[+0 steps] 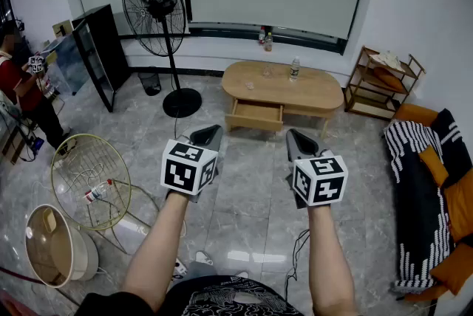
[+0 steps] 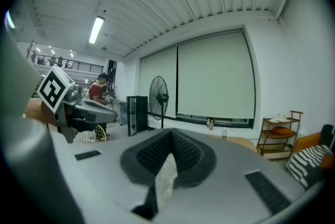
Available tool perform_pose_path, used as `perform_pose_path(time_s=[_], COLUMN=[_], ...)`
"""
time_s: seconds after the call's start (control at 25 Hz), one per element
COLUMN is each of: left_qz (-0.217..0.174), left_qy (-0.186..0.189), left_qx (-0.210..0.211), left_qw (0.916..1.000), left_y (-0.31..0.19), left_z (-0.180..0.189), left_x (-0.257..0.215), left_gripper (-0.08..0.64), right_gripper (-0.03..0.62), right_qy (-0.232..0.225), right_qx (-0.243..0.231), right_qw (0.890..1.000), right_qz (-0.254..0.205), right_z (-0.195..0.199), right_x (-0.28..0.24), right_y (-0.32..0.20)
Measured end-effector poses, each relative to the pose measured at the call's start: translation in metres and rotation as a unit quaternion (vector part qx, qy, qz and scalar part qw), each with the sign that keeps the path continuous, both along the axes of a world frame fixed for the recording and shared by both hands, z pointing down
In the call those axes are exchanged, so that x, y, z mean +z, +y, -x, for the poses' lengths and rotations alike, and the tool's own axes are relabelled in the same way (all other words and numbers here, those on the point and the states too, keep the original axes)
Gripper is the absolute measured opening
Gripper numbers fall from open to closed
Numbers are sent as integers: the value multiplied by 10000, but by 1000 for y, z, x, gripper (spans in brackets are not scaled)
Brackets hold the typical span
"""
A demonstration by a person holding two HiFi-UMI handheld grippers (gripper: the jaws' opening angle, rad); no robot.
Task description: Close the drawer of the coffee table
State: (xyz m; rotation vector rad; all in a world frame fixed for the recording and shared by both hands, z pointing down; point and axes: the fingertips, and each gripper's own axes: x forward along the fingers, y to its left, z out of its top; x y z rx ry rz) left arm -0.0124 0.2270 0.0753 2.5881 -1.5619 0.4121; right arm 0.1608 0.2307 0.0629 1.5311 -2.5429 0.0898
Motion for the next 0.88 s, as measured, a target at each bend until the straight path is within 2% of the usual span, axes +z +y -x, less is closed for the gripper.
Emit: perform_pose_path(time_s=[0.24, 0.48, 0.88], left_qz=[-44, -101, -67], left_qy=[63, 121, 235], left_qx=[75, 226, 295], left_qw=[9999, 9996, 9993], left_y=[-1, -6, -40], left_z=[-12, -27, -16], left_x=[-3, -5, 6], left_gripper=[9, 9, 9], right_gripper=[9, 55, 120], right_qy=[-17, -78, -51], right_qx=[5, 65, 59], right_qw=[10000, 9999, 9999], right_qz=[-32, 11, 121], right_z=[-6, -17, -5], right_x=[1, 4, 20], right_y=[2, 0, -32])
